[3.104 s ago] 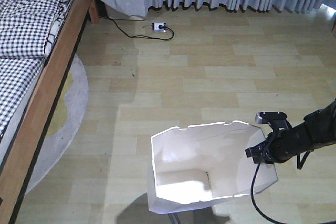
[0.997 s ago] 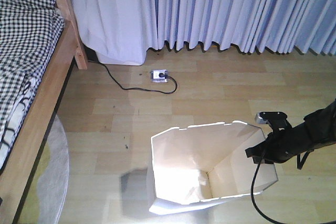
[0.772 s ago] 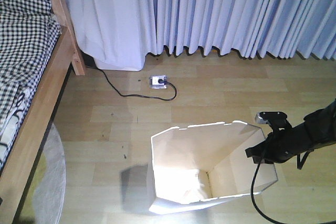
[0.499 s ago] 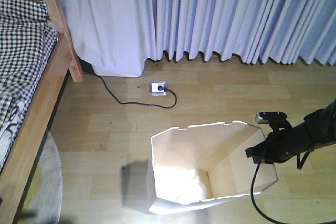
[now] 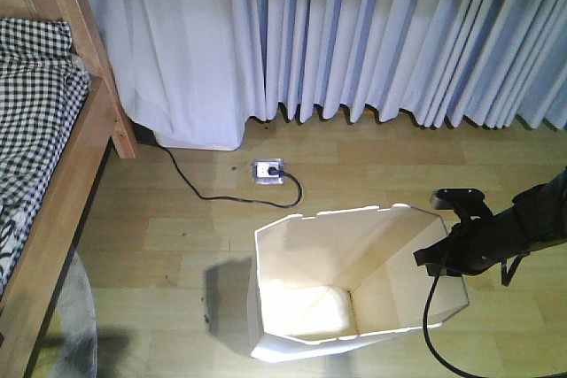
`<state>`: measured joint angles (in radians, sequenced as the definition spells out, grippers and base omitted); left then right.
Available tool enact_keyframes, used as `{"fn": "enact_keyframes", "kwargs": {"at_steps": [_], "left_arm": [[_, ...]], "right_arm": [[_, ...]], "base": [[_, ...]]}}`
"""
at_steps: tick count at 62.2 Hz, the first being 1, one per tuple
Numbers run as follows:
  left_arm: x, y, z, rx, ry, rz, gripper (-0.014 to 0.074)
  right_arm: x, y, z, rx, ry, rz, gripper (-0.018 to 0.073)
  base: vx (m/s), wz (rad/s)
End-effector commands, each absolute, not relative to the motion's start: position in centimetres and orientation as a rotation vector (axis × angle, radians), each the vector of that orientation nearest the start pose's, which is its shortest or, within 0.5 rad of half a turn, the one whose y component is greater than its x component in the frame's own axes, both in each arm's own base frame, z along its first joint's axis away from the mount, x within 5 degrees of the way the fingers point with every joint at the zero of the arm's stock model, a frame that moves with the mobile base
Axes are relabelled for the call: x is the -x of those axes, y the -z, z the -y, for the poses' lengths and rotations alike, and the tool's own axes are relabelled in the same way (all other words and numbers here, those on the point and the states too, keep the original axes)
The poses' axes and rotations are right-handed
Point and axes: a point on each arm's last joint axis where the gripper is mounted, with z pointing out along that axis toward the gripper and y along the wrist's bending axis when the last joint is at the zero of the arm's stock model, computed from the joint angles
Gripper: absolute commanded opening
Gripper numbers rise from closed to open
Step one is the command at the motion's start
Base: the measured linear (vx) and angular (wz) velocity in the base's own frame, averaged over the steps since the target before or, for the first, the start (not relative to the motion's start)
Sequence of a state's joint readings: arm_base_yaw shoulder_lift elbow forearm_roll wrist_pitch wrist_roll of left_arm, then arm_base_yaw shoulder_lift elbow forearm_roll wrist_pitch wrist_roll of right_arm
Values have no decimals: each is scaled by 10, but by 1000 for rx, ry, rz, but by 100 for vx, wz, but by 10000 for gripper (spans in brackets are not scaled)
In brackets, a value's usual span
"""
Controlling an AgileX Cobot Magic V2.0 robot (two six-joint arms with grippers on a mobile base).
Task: Move trash bin to bedside with robot
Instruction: 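Carry the bin to the floor beside the bed frame near the curtains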
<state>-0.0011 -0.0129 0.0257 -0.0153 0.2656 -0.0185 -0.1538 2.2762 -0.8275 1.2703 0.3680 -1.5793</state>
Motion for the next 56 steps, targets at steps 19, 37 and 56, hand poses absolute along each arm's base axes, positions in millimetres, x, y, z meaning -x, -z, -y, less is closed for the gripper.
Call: {"fn": "enact_keyframes", "kwargs": {"at_steps": [19,37,56], "left_arm": [[-56,-182,1,30,36,-1697,-6],[-56,-182,1,30,36,-1697,-6],[-56,-182,1,30,36,-1697,-6]], "right_arm": [[-306,-16,3,251,-683,-2800,-6],[-306,-16,3,251,-683,-2800,-6],[-306,-16,3,251,-683,-2800,-6]], "base": [[21,2],[20,1],[17,1]]}}
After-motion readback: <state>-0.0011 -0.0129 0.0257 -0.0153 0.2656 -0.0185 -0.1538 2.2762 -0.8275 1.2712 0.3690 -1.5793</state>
